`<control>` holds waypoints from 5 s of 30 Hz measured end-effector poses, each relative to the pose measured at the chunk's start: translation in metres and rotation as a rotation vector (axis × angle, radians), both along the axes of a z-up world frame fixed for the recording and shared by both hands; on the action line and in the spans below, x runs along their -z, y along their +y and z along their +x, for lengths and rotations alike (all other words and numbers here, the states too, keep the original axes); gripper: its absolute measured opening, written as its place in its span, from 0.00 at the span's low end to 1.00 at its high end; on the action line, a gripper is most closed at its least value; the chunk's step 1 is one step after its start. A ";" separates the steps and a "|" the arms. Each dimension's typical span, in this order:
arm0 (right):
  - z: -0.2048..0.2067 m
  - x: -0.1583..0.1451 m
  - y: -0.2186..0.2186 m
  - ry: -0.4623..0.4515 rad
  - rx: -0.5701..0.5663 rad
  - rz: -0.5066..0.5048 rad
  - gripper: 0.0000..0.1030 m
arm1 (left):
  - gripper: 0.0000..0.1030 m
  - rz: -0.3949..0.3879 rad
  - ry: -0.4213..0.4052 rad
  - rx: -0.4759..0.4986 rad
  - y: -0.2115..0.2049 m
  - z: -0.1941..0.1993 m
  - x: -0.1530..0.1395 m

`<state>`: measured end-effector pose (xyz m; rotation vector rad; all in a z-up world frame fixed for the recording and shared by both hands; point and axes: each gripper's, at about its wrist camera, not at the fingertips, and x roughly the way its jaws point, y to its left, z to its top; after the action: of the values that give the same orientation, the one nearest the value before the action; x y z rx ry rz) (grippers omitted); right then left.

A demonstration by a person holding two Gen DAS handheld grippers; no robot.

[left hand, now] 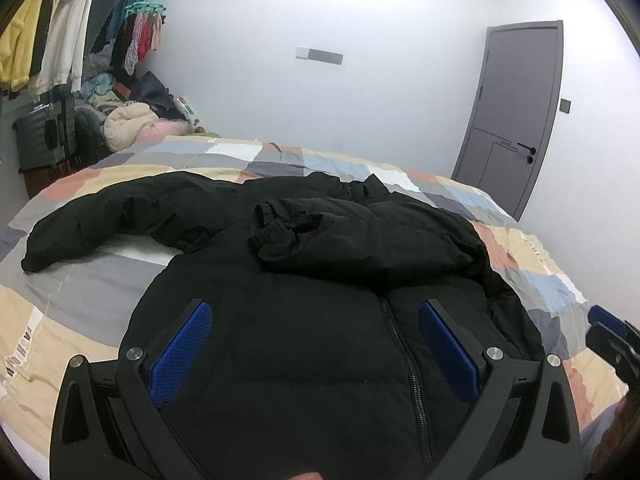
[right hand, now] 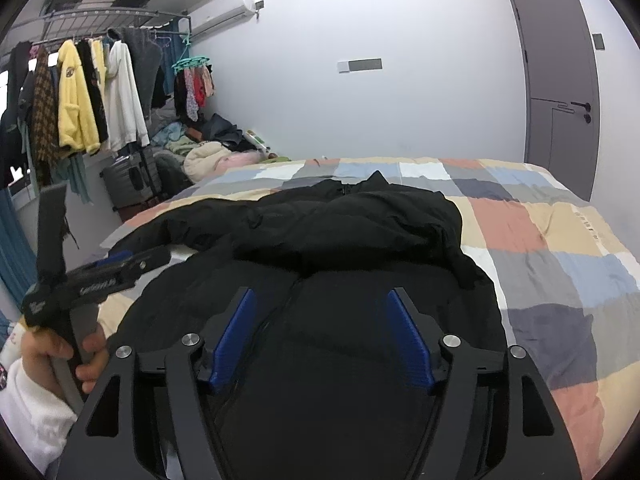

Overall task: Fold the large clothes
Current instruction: 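Grasp the other sleeve cuff with the left gripper, then lift the sleeve with the left gripper and carry it across the jacket body, then lay the sleeve over the jacket and open the left gripper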

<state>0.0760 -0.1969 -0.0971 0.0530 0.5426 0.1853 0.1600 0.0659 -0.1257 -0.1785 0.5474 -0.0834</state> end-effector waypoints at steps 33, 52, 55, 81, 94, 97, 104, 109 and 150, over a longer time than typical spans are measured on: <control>0.026 0.028 0.006 0.092 0.100 -0.040 0.99 | 0.99 -0.834 0.208 -0.482 0.419 0.106 0.134; 0.067 0.035 0.007 0.178 0.207 -0.006 0.99 | 0.25 -0.786 0.113 -0.662 0.496 0.159 0.150; 0.068 0.034 0.008 0.174 0.202 -0.015 0.99 | 0.14 -0.677 0.131 -0.704 0.501 0.168 0.114; 0.021 0.007 -0.015 0.038 0.145 0.022 1.00 | 0.07 0.012 -0.017 -0.478 0.259 0.193 -0.175; -0.002 -0.006 -0.042 -0.042 0.154 0.054 1.00 | 0.10 0.194 -0.045 -0.222 0.028 0.227 -0.197; -0.004 -0.008 -0.048 -0.045 0.157 0.070 1.00 | 0.11 0.206 -0.036 -0.140 -0.026 0.231 -0.180; -0.022 -0.019 -0.079 -0.111 0.192 0.142 1.00 | 0.11 0.289 0.027 0.063 -0.145 0.246 -0.127; -0.016 -0.013 -0.097 -0.099 0.210 0.188 1.00 | 0.11 0.332 0.063 0.163 -0.220 0.249 -0.079; 0.010 0.001 -0.080 -0.026 0.089 0.150 1.00 | 1.00 0.188 -0.020 0.213 -0.194 0.168 -0.066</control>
<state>0.0862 -0.2766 -0.0979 0.2197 0.4983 0.1391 0.3277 -0.1281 -0.0599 0.0640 0.5500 -0.2398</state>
